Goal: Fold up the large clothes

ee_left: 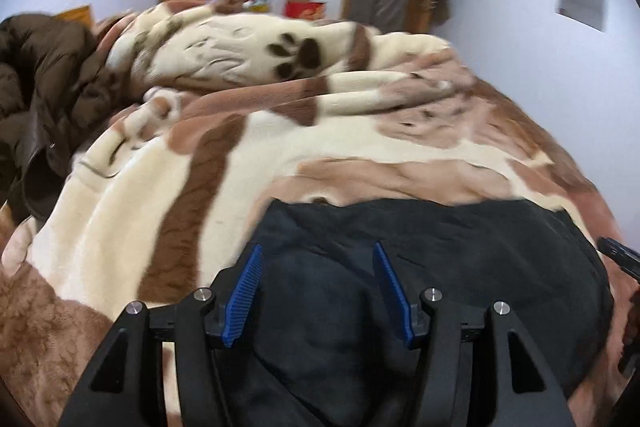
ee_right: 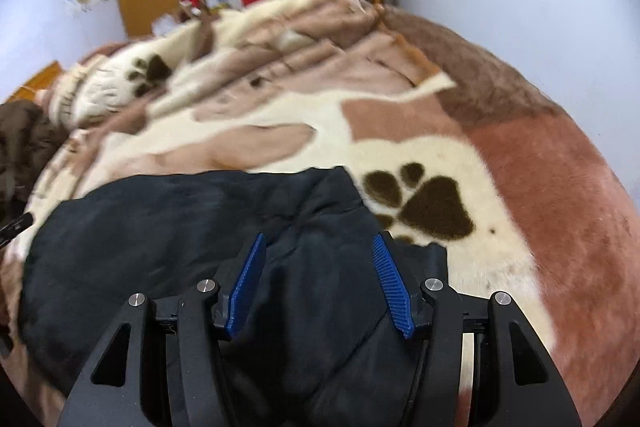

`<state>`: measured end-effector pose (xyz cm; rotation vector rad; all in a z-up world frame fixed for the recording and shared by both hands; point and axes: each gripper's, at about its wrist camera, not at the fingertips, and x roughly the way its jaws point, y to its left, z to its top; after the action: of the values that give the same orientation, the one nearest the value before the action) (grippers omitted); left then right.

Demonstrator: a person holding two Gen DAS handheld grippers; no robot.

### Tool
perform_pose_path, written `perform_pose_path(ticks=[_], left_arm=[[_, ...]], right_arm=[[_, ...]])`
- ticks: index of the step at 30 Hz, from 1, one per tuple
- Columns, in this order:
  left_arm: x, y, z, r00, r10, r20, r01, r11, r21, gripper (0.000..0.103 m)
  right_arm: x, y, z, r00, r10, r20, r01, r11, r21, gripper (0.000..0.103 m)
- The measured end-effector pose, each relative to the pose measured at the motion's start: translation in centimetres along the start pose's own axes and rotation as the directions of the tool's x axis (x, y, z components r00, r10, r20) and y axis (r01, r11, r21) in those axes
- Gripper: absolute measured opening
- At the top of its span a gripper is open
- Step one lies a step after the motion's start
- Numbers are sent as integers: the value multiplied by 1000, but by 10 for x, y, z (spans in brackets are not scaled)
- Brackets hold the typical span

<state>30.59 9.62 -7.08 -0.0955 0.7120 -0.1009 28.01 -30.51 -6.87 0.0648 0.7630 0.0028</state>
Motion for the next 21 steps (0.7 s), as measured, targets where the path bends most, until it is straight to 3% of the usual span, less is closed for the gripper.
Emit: perform_pose_path(ticks=[2,4,9,12,17,19,21], left_arm=[[11,-11,-15,999,-7,-47,9,999,34,60],[32,-8,-30,995,-11,-103,13,1000,10,60],[43,-17,-33,993,31,-114,-27,999,35,60],[25,-21,-24,992,25,-121,-23,999,24,57],[-17,-56,-24,993,-100,-58,103,993,50,57],[-16,-73,-28,988,-136,-73,141,988,65,57],[0,-87,-37,985,-125,-118,136,987,88,58]], right_arm=[[12,3,-18,998,-14,-69,13,1000,-19,56],[29,-4,-30,994,-21,-111,19,1000,-21,56],[45,-3,-31,990,-55,-133,48,997,-55,56],[29,0,-20,986,-79,-145,74,996,-41,56],[-24,34,-21,998,40,-53,-43,997,-66,56],[-25,49,-27,994,83,-67,-88,993,-74,56],[-9,61,-37,990,84,-113,-95,991,-98,56]])
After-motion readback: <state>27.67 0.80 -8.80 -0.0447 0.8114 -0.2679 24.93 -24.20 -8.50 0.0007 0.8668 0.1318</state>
